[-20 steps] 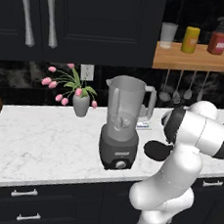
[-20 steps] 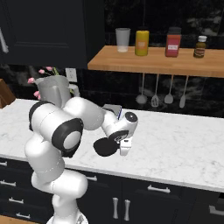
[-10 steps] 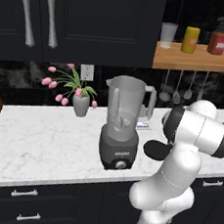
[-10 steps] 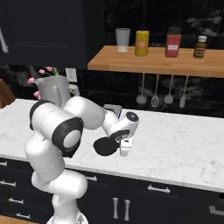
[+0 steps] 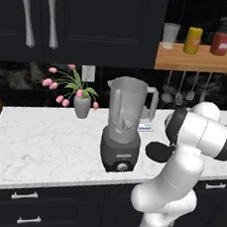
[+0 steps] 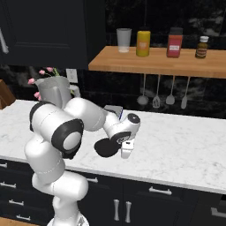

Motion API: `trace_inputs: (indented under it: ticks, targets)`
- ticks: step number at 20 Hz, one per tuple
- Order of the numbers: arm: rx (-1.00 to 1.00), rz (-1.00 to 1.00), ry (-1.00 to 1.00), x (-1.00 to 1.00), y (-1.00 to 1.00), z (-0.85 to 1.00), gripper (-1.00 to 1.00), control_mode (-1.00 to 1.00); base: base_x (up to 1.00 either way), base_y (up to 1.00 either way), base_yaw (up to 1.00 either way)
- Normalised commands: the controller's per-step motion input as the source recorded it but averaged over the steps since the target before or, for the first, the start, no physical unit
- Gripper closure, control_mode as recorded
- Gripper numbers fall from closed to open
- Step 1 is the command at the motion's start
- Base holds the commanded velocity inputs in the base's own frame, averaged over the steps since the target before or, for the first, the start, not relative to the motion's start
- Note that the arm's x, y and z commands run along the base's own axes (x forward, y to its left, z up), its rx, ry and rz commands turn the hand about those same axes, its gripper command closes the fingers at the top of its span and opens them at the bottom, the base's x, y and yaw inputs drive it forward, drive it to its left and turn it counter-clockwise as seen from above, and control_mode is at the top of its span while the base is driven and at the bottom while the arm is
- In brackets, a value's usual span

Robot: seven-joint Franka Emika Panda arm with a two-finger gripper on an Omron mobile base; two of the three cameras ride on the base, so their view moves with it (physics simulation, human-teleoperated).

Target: Close the lid blender by securely placing the lid on top.

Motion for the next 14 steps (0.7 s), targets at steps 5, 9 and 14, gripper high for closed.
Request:
trace_inputs:
  ticks: [5,9,14]
  targets:
    - [0.00,0.00,0.00,-0.26,0.00,0.42,1.00,-1.00,0.00,0.00,0.00]
    - [0.00,0.00,0.02,-0.16,0.00,0.70,1.00,-1.00,0.00,0.00,0.00]
    - [-0.01,0.00,0.08,-0.09,0.00,0.75,1.00,-1.00,0.00,0.00,0.00]
